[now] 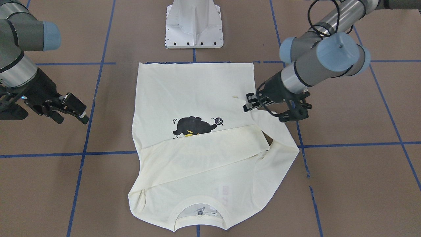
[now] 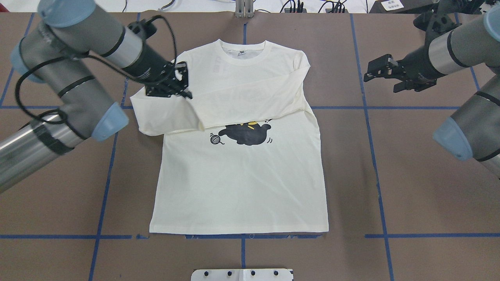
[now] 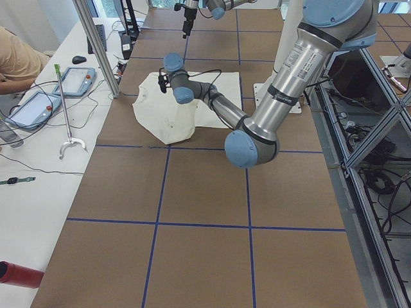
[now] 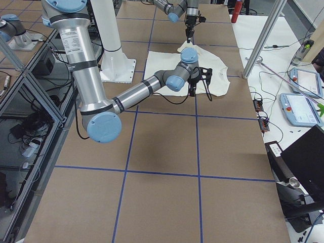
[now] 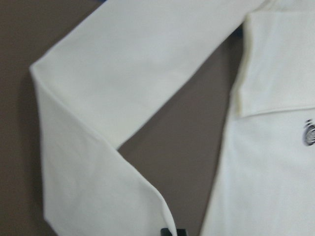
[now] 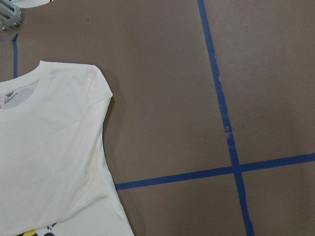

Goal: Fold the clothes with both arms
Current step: 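Fold the held sleeve with the left gripper across the shirt toward the collar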

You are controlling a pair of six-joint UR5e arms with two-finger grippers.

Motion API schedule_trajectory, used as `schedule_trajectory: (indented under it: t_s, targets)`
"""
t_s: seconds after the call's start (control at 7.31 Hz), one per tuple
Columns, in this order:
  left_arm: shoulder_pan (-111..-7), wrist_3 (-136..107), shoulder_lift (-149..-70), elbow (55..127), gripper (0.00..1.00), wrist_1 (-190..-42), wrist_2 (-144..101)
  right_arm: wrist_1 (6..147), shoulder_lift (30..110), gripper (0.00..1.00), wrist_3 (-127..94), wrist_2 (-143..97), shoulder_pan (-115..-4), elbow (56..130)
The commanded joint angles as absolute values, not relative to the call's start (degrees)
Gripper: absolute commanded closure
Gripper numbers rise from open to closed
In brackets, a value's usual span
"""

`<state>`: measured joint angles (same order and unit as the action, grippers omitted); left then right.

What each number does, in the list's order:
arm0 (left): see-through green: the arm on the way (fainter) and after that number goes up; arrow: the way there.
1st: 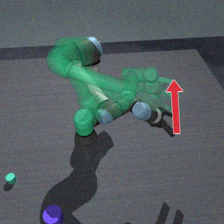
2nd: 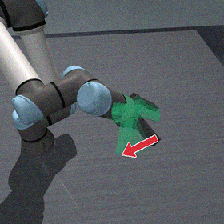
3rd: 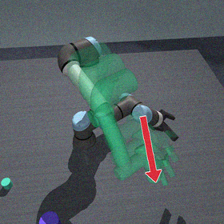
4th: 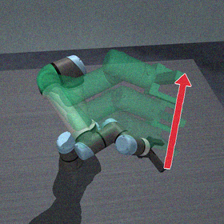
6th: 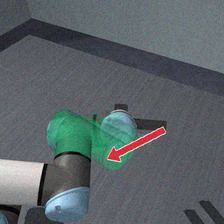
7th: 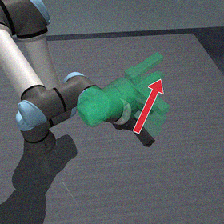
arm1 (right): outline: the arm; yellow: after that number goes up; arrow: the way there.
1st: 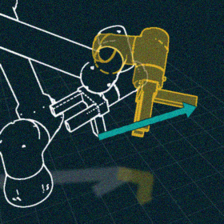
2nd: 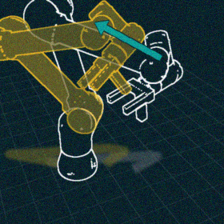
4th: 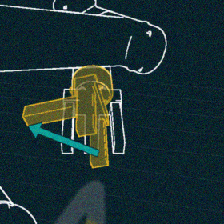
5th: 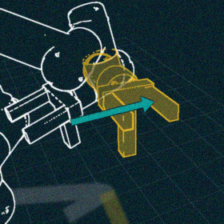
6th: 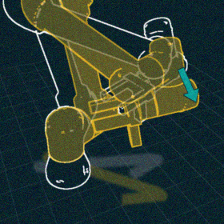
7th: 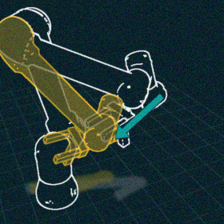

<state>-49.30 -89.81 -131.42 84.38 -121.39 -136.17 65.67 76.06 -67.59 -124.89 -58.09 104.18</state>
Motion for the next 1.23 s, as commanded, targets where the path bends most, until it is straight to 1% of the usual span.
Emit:
schedule_trajectory:
  t_s: [0.0, 0.14, 0.27, 0.41, 0.55, 0.68, 0.82, 0.96, 1.09]
  targets:
    - [-44.17, -97.10, -151.71, 68.19, 1.00, -122.94, -125.84, 65.65, 77.43, 0.00, -65.66, -126.21, -60.64, 104.76]
    - [-38.73, -97.55, -154.40, 63.59, 1.00, -127.83, -116.72, 65.74, 77.34, 0.00, -65.65, -126.65, -61.43, 104.85]
    - [-33.89, -97.56, -155.38, 59.02, 1.00, -134.67, -108.45, 65.74, 77.26, 0.00, -65.65, -127.09, -61.96, 104.85]
    - [-30.71, -97.65, -156.61, 55.67, 0.83, -137.52, -101.24, 65.66, 77.34, 0.00, -65.65, -127.09, -62.05, 104.85]
    - [-29.19, -97.56, -156.01, 55.72, 0.41, -137.81, -100.29, 65.74, 77.26, 0.00, -65.65, -126.83, -61.96, 104.68]
    - [-29.79, -97.56, -155.40, 56.07, 0.35, -138.68, -100.28, 65.74, 77.08, 0.00, -65.65, -126.30, -61.96, 103.98]
    - [-32.58, -97.38, -151.21, 63.12, 0.34, -139.13, -101.33, 65.66, 76.82, 0.00, -66.70, -126.21, -61.61, 104.32]
    - [-34.52, -96.86, -140.21, 75.55, 0.34, -138.87, -104.82, 65.65, 76.99, 0.00, -69.06, -125.34, -60.31, 105.37]
    - [-37.85, -96.51, -132.01, 83.33, 0.35, -138.69, -109.29, 65.74, 77.60, 0.00, -76.48, -124.72, -57.07, 107.30]
